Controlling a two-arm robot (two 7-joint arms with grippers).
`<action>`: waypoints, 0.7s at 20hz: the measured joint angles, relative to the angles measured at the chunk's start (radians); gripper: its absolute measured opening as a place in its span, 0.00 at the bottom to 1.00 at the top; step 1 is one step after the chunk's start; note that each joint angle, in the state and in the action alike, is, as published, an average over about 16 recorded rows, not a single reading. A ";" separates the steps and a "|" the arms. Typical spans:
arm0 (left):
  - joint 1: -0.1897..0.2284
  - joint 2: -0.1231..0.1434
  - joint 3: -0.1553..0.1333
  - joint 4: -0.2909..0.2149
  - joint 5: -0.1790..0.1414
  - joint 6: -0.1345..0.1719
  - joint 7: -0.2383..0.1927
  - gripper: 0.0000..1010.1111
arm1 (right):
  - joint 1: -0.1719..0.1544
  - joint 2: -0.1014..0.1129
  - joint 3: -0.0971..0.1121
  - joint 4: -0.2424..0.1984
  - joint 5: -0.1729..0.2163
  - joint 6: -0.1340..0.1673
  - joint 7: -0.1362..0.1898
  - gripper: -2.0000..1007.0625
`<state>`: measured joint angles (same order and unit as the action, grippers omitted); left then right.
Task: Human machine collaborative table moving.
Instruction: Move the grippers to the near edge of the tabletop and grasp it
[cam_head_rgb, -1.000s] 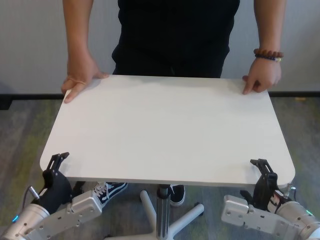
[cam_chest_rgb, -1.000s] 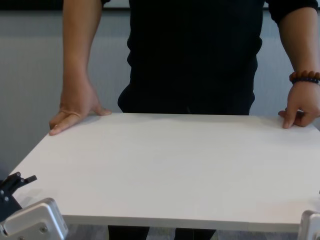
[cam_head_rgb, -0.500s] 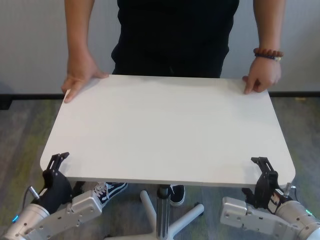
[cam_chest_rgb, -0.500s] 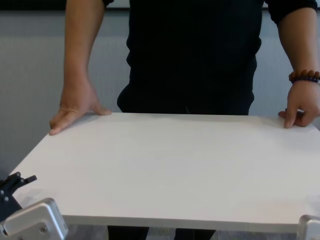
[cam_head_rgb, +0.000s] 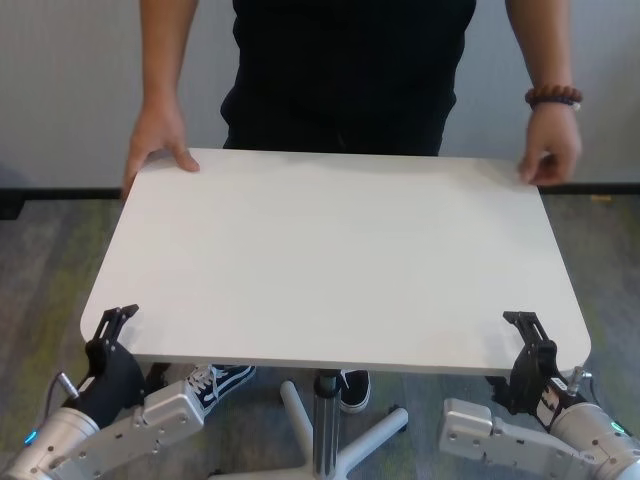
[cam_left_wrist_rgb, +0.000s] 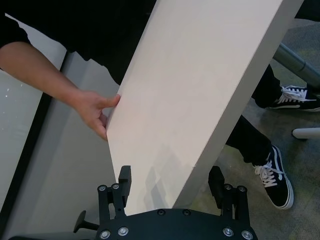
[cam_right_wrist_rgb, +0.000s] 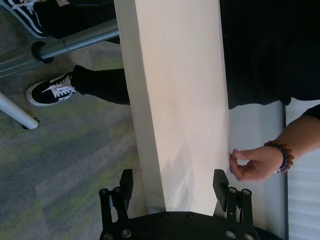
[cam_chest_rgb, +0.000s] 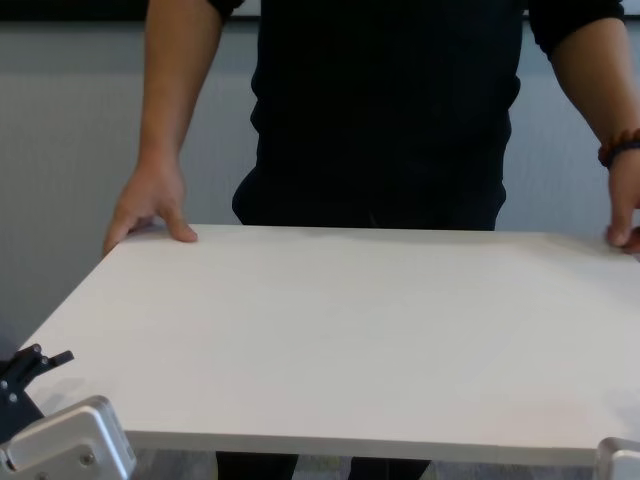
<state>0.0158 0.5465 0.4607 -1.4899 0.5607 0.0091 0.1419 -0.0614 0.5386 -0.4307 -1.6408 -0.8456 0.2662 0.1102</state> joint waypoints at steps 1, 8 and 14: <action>0.000 0.000 0.000 0.000 0.000 0.000 0.000 0.99 | -0.001 -0.002 0.002 0.000 -0.004 -0.001 -0.002 1.00; 0.000 0.000 0.000 0.000 0.000 0.000 0.000 0.99 | -0.009 -0.013 0.014 0.002 -0.021 -0.010 -0.009 1.00; 0.000 0.000 0.000 0.000 0.000 0.000 0.000 0.99 | -0.013 -0.023 0.026 0.004 -0.028 -0.020 -0.004 1.00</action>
<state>0.0158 0.5465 0.4607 -1.4899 0.5607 0.0091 0.1419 -0.0747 0.5158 -0.4048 -1.6373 -0.8740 0.2464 0.1060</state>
